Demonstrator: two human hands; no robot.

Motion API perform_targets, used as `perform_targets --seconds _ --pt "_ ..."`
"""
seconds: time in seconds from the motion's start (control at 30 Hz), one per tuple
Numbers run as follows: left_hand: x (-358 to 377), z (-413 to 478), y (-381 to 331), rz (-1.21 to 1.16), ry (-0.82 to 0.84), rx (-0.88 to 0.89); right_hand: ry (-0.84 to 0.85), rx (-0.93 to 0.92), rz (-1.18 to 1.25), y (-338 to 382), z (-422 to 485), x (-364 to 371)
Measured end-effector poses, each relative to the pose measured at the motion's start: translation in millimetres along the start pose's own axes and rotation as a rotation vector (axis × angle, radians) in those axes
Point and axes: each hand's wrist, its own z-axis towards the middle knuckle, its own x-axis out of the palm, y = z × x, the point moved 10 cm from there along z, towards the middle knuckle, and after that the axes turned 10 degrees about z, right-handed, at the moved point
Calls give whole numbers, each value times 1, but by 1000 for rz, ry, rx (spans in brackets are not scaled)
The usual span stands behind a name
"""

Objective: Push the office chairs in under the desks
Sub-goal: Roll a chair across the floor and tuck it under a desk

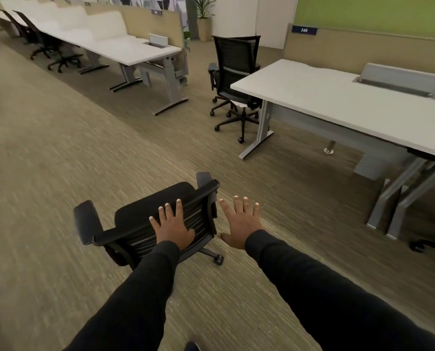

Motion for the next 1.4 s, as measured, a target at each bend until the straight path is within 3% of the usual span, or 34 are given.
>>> perform_targets --seconds 0.4,0.97,1.4 --pt "20 43 121 53 26 14 149 0 -71 104 103 40" --pt "4 71 96 57 -74 252 81 -65 -239 98 153 38" --pt "-11 92 77 179 -199 450 -11 -7 -190 77 130 31"
